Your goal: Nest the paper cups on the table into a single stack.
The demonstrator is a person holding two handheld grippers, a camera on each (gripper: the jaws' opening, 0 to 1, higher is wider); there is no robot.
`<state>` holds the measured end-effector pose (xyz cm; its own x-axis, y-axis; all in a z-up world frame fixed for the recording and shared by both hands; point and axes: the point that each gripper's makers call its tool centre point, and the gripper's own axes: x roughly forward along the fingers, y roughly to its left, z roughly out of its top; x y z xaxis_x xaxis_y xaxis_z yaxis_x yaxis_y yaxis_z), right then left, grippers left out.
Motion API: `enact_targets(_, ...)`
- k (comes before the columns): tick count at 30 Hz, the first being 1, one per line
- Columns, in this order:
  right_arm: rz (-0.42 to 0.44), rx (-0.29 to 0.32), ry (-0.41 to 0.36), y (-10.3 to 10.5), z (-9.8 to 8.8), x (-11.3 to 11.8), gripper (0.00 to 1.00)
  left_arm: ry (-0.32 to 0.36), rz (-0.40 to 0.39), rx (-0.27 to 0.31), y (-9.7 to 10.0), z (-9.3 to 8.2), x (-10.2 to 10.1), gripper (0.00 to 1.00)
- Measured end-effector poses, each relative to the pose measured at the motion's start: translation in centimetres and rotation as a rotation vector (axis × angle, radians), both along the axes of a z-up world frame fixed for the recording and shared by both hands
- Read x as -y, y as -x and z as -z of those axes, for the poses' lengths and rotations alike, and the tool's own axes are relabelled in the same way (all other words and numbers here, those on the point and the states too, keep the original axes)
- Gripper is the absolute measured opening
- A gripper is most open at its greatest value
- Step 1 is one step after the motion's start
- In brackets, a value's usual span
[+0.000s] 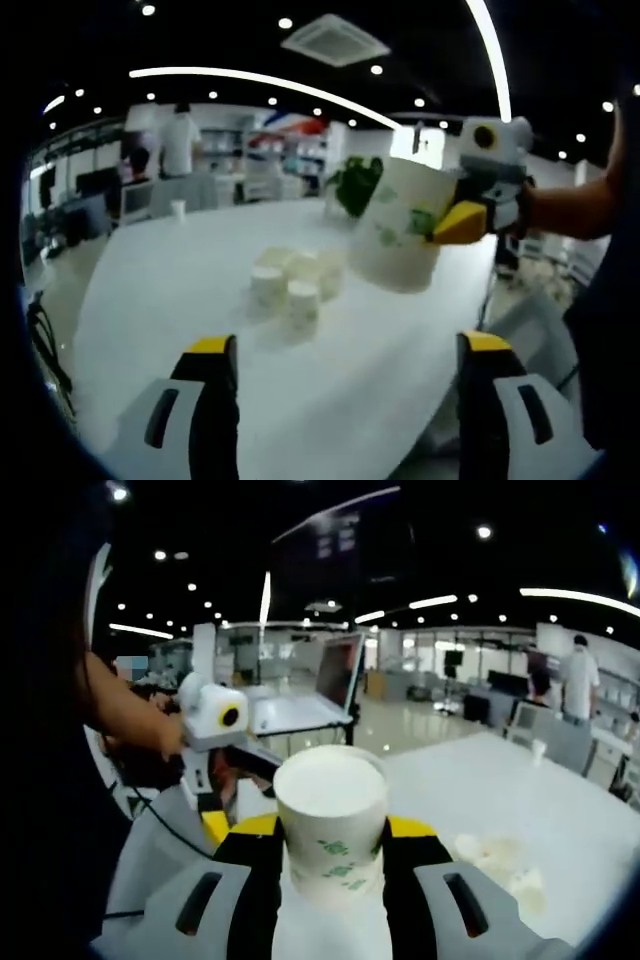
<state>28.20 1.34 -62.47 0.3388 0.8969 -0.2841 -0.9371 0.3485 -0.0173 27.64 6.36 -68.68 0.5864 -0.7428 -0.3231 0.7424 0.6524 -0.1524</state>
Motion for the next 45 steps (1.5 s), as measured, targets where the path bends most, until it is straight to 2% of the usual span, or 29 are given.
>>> enact_targets(3,-0.024,0.009,-0.051,0.5,-0.5,-0.5,0.36,0.049,0.047,-0.051,0.8,-0.2,1.0,0.77)
enact_targets(7,-0.033,0.022,-0.076,0.6,-0.3,-0.5,0.36,0.066,0.071,-0.061,1.2,-0.3,1.6,0.73)
enact_targets(12,-0.053,0.011,-0.088,1.1,0.0,-0.8,0.36,0.116,0.113,-0.096,1.9,-1.0,2.4,0.61)
enact_targets(18,-0.060,-0.017,-0.122,1.0,0.1,-0.7,0.36,0.187,0.154,-0.088,2.1,-2.6,3.2,0.56)
enact_targets(20,-0.058,-0.017,-0.109,1.0,0.3,-0.6,0.36,0.246,0.194,-0.106,2.7,-3.6,3.8,0.57)
enact_targets(24,-0.070,-0.026,-0.111,1.1,0.3,-0.5,0.36,0.253,0.207,-0.108,2.7,-3.8,3.9,0.56)
enact_targets(27,-0.068,-0.039,-0.130,1.0,0.1,-0.3,0.36,0.280,0.216,-0.141,2.7,-4.0,4.0,0.54)
enact_targets(32,-0.076,-0.049,-0.133,1.2,-0.1,-0.1,0.36,0.306,0.223,-0.154,2.4,-4.9,3.8,0.43)
enact_targets(36,-0.084,-0.045,-0.129,1.4,-0.4,0.0,0.37,0.330,0.230,-0.151,1.9,-5.8,3.6,0.39)
enact_targets(41,-0.089,-0.042,-0.133,1.4,-0.7,0.2,0.37,0.321,0.254,-0.161,1.7,-6.3,3.5,0.30)
enact_targets(45,-0.090,-0.031,-0.140,1.4,-1.2,0.1,0.37,0.326,0.288,-0.172,2.1,-6.8,3.8,0.30)
